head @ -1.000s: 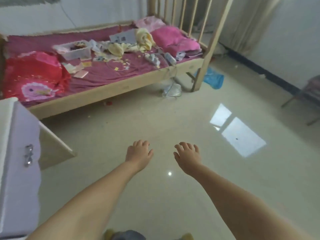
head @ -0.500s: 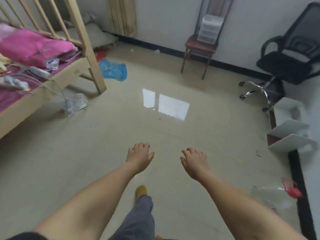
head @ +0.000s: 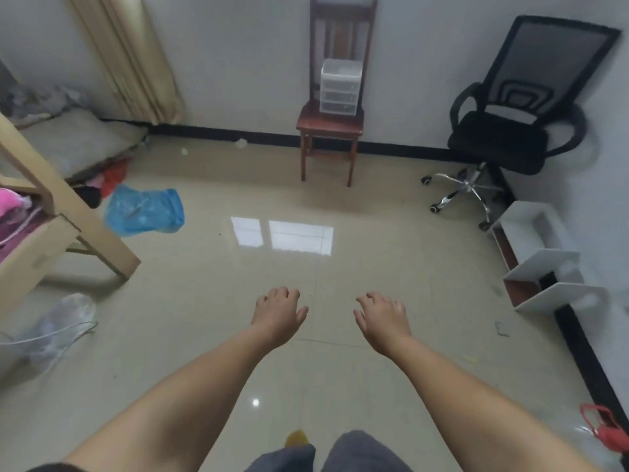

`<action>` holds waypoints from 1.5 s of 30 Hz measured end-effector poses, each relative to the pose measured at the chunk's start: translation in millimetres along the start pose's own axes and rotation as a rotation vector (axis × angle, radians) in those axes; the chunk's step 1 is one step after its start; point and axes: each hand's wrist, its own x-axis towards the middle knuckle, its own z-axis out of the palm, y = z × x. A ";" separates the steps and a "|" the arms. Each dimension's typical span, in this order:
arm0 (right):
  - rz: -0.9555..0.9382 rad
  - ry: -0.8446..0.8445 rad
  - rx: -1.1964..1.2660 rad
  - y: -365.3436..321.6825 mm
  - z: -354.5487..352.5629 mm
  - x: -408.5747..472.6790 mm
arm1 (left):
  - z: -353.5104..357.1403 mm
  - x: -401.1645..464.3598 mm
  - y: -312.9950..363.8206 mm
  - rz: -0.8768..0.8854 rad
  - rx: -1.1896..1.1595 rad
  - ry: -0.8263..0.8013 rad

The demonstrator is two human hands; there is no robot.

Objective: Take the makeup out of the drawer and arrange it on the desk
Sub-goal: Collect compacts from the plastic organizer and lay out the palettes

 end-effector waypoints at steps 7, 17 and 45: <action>0.067 -0.002 0.016 33.4 -37.7 143.1 | -47.4 156.1 -3.9 0.061 0.021 -0.022; 0.003 -0.006 -0.046 102.9 -130.2 403.6 | -146.3 410.0 3.6 -0.008 -0.059 0.054; 0.151 -0.048 0.157 152.1 -278.6 1055.9 | -355.0 1078.5 -90.7 0.093 0.030 0.058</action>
